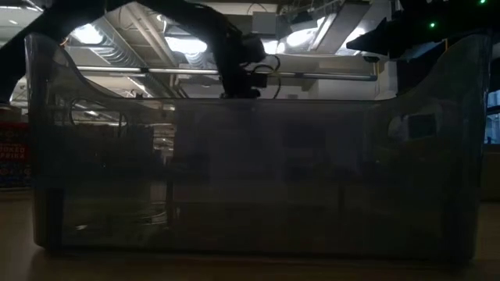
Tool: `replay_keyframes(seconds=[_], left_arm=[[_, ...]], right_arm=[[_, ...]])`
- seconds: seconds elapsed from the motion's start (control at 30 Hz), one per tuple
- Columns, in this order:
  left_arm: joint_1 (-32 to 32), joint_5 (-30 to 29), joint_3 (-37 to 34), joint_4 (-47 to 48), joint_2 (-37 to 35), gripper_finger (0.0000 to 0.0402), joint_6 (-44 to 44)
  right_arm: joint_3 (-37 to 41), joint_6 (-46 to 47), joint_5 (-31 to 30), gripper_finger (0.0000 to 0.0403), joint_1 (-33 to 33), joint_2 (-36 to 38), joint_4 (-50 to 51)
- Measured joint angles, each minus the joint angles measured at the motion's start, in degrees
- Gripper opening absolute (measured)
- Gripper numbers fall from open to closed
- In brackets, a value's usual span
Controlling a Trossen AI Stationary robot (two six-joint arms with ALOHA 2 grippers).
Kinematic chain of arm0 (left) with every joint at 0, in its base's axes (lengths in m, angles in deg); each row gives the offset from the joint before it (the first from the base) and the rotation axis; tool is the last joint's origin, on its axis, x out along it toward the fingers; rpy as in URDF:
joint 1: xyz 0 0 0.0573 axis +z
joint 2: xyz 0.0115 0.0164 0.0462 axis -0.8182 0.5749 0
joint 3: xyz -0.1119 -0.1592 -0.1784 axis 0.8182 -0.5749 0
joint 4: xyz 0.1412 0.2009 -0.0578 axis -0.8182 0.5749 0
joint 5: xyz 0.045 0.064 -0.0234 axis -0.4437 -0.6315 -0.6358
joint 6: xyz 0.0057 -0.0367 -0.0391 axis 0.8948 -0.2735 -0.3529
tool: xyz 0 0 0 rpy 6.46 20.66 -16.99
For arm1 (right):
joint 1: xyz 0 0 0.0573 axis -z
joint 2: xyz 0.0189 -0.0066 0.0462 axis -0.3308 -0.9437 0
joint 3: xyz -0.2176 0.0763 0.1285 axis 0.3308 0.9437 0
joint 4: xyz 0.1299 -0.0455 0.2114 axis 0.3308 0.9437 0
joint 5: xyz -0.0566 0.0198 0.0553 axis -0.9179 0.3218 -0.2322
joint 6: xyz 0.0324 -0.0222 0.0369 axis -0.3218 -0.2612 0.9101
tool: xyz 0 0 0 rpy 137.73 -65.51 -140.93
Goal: Sort spices by type
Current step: Put the white seasoning bottle into the transparent bin
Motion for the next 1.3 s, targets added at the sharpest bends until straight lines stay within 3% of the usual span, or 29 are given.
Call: replay_keyframes(seconds=[0.43, 1.3], left_arm=[[0.2, 3.4, 0.1, -7.4, 5.1, 0.0198, 0.8], [1.0, 5.6, 0.0, -4.0, 5.6, 0.0198, -0.2]], right_arm=[[0.0, 0.0, 0.0, 0.0033, 0.0, 0.0, 0.1], [0.0, 0.0, 0.0, 0.0033, 0.0, 0.0, 0.6]])
